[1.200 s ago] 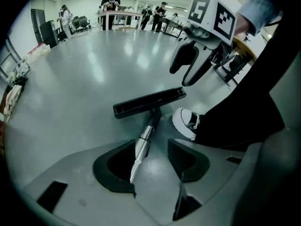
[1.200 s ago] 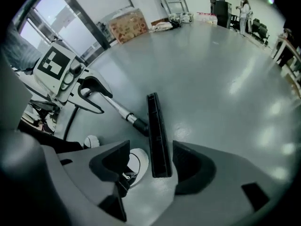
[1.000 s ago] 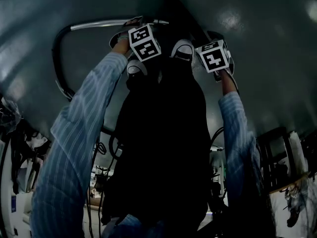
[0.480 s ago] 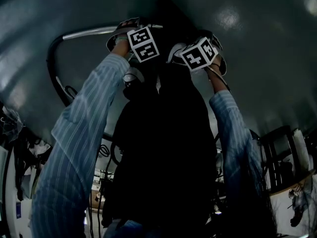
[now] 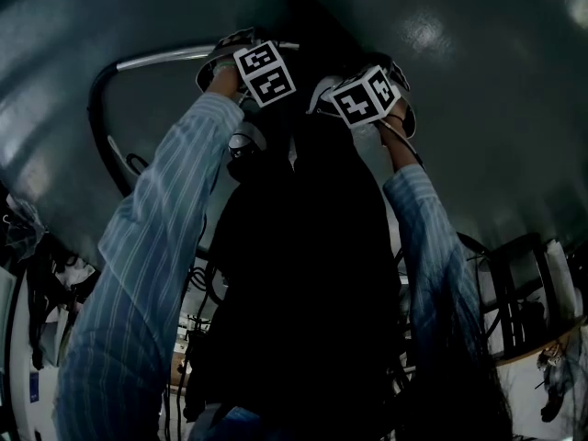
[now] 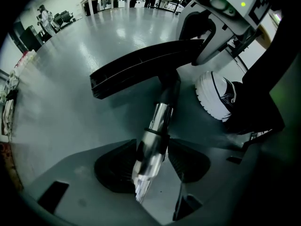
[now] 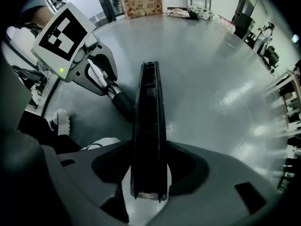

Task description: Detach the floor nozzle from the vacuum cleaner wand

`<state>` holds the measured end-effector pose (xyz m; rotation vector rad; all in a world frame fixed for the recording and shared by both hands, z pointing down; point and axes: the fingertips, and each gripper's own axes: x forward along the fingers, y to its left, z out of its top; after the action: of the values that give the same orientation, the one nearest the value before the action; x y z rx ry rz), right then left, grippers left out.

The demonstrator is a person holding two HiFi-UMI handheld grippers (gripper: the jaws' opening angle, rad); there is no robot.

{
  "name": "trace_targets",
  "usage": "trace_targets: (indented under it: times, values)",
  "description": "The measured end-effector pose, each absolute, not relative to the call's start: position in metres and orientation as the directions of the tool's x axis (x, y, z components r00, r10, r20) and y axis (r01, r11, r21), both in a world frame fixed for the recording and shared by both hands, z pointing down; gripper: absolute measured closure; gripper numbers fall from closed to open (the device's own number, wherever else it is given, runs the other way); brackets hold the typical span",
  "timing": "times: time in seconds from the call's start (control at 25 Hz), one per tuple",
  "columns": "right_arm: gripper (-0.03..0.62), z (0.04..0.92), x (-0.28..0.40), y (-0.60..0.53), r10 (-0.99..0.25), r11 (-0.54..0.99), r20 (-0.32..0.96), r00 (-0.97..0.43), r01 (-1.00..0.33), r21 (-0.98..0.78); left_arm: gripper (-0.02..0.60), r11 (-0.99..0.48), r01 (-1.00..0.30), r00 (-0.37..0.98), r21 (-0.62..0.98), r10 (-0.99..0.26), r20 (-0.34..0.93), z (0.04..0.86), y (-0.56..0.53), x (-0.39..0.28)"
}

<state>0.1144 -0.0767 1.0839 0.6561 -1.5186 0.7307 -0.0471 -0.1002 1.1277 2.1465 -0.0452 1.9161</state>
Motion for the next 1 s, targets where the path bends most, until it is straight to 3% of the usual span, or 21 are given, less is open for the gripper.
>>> trace_targets:
  times: [0.32,0.48,0.56,0.8,1.0]
  values:
    - [0.365,1.102,0.159,-0.057,0.062,0.574,0.996,-0.062,-0.815,-0.086,0.370,-0.945,-0.253,0.148,0.206,0.172,0.974,1.149,-0.082,-0.021]
    - [0.368,1.079,0.264,-0.041,0.109,0.428,0.990,0.088,-0.903,0.033,0.369,-0.947,-0.255,0.074,0.197,0.184,0.980,1.136,-0.088,-0.060]
    - [0.368,1.071,0.301,-0.026,0.148,0.395,0.986,0.082,-0.918,0.017,0.370,-0.949,-0.247,0.051,0.194,0.187,0.981,1.133,-0.092,-0.082]
    - [0.367,1.076,0.311,-0.005,0.212,0.439,0.973,0.088,-0.898,-0.014,0.371,-0.933,-0.325,0.054,0.156,0.146,0.988,1.130,-0.091,-0.090]
    - [0.365,1.044,0.281,-0.020,0.150,0.339,0.987,-0.056,-0.935,-0.104,0.371,-0.875,-0.441,0.143,0.198,0.149,0.978,1.081,-0.096,-0.071]
